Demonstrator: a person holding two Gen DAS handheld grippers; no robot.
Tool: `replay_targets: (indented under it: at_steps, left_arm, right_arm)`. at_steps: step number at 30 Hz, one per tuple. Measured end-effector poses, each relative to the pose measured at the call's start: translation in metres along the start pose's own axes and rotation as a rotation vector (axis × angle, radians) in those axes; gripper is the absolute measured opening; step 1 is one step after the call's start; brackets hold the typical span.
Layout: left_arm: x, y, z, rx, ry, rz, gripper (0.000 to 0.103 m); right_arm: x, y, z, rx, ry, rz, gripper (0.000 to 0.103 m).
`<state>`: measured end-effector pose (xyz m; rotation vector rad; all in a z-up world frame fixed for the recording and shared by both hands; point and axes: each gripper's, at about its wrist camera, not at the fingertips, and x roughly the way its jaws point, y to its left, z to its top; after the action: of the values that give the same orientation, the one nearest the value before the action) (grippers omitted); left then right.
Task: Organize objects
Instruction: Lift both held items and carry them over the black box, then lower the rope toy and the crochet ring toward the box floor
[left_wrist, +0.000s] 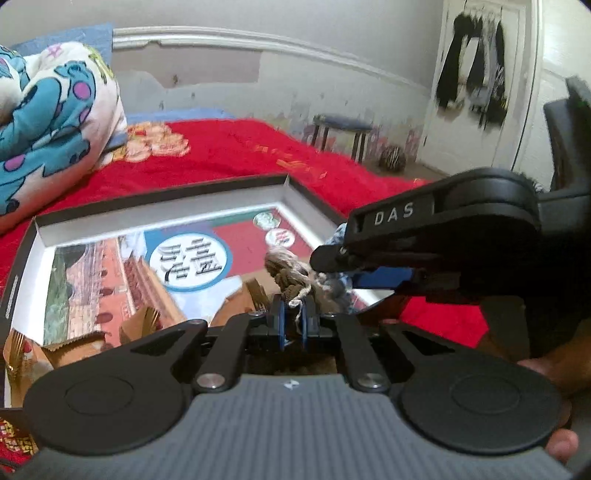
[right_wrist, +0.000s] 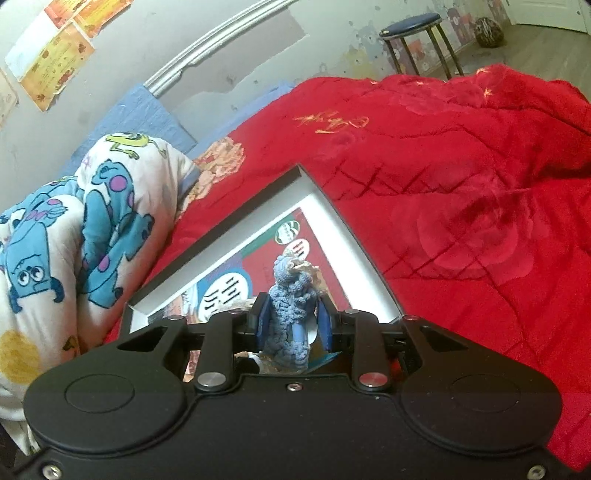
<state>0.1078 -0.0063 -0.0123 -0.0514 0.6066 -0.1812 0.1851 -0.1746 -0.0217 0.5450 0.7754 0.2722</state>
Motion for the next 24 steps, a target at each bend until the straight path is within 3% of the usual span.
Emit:
replay_targets:
  at_steps: [24]
  left_arm:
    - [0.003, 0.004, 0.001, 0.013, 0.016, 0.008, 0.012]
  right_arm:
    - [-0.001, 0.015, -0.005, -0.078, 0.007, -0.037, 0.029]
